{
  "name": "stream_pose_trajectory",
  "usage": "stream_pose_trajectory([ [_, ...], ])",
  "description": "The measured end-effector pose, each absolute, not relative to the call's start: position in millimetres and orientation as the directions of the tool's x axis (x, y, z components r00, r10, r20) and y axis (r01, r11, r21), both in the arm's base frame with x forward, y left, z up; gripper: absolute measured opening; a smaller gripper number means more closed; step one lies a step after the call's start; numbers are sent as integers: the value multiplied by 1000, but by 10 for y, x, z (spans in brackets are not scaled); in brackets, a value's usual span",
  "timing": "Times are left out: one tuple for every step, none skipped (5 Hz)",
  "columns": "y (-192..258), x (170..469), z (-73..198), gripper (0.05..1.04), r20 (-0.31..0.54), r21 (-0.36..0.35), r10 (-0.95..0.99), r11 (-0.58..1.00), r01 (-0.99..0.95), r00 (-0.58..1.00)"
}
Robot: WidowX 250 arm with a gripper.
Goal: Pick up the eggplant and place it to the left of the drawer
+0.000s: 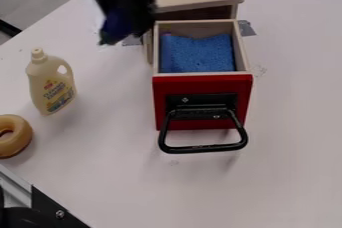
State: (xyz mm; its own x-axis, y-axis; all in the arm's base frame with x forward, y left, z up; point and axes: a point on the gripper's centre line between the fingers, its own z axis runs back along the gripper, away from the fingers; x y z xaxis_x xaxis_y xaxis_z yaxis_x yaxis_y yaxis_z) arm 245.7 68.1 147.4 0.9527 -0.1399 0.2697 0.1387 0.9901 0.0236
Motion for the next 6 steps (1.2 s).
stream_pose_trajectory([
  [829, 2148, 1450, 769, 232, 38, -56, 998, 48, 971],
  [894, 1868, 1190, 769, 156, 71, -5, 997, -6, 988],
  [933, 1772, 970, 769, 136, 100, 14, 995, -28, 991],
  [953, 1820, 665, 768, 132, 110, 31, 993, -46, 991],
  [944, 1960, 464, 769, 138, 121, 34, 991, -50, 990],
  [937, 2019, 357, 769, 124, 114, 37, 992, -51, 992],
])
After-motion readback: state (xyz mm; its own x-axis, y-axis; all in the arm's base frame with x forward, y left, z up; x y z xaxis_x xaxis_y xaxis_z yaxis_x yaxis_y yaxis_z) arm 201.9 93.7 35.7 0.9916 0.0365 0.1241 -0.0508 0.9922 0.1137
